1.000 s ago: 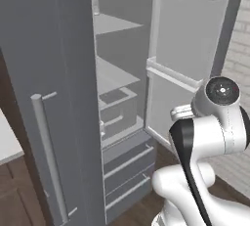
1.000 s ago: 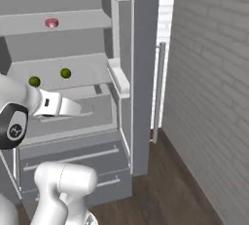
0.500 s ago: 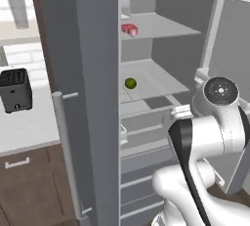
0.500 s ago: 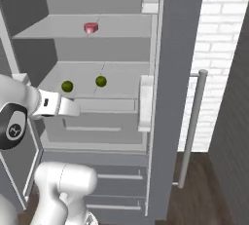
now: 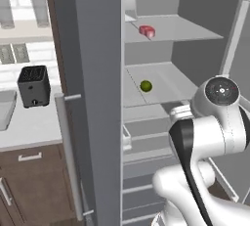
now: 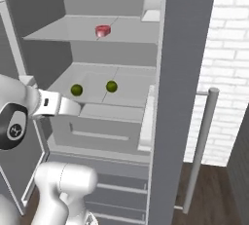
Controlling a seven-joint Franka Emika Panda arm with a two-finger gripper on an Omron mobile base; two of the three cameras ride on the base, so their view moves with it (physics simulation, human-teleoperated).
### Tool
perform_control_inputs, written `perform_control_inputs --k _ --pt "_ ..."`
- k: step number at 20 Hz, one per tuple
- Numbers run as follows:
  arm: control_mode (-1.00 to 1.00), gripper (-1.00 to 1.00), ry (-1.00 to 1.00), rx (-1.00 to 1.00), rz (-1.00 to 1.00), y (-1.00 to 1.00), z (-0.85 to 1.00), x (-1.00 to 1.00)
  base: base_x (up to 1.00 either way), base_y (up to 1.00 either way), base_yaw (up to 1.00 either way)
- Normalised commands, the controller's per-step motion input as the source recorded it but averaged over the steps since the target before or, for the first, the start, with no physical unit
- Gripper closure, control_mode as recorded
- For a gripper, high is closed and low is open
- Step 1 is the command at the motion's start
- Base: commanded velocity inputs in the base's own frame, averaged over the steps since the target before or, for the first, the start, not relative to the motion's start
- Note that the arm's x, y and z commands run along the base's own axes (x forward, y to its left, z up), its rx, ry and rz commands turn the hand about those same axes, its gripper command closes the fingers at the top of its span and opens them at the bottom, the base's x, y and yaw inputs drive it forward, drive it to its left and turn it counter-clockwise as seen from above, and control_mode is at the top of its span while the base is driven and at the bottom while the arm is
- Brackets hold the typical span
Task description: Place one lime and one steak in each tupperware on the nearby counter, to pack two identical lunches.
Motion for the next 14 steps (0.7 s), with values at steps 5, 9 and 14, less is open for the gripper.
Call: perform_control_inputs --k 5,9,14 --pt "1.0 -1.0 0.0 0.0 0.0 0.0 0.0 0.0 0.61 -0.29 0.15" --pt "-1.0 -1.0 0.0 0.0 0.06 -0.02 -0.09 0.16 0.24 -0.08 0.07" --pt "-1.0 -1.0 -0.01 0.02 0.08 -0.1 -0.22 0.35 0.0 0.0 0.0"
